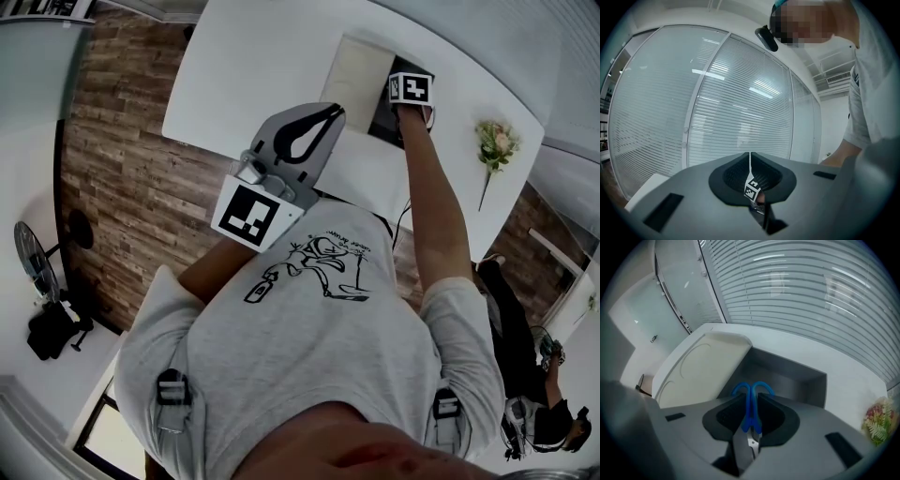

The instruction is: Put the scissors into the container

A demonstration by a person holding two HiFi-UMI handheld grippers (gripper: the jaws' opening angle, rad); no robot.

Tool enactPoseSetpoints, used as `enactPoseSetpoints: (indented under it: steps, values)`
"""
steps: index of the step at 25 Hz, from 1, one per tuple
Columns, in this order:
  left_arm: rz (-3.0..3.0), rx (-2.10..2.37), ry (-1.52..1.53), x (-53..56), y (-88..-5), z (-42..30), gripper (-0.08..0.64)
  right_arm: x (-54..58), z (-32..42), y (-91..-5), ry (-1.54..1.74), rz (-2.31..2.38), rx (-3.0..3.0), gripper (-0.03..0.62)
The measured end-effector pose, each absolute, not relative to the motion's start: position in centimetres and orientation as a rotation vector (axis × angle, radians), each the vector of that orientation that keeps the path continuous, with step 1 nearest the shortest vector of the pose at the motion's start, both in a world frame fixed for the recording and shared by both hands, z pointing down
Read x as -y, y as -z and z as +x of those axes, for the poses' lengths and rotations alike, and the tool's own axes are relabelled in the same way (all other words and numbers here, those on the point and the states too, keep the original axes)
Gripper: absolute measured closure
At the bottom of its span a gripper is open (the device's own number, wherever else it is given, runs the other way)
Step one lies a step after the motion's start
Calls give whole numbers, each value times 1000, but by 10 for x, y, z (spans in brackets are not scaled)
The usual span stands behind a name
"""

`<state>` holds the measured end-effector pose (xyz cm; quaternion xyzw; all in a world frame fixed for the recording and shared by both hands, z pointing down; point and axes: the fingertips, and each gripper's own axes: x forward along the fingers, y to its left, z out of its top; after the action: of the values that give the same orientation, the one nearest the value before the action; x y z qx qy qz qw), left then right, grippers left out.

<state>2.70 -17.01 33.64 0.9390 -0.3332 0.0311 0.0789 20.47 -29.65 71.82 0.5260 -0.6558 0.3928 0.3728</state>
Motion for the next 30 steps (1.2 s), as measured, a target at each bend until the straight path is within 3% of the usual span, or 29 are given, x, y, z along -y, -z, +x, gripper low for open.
enactPoseSetpoints:
  steps: [30]
  values:
    - [2806,1002,-90,170,-333,27,534,293,200,-721,-1138,1392,1706,472]
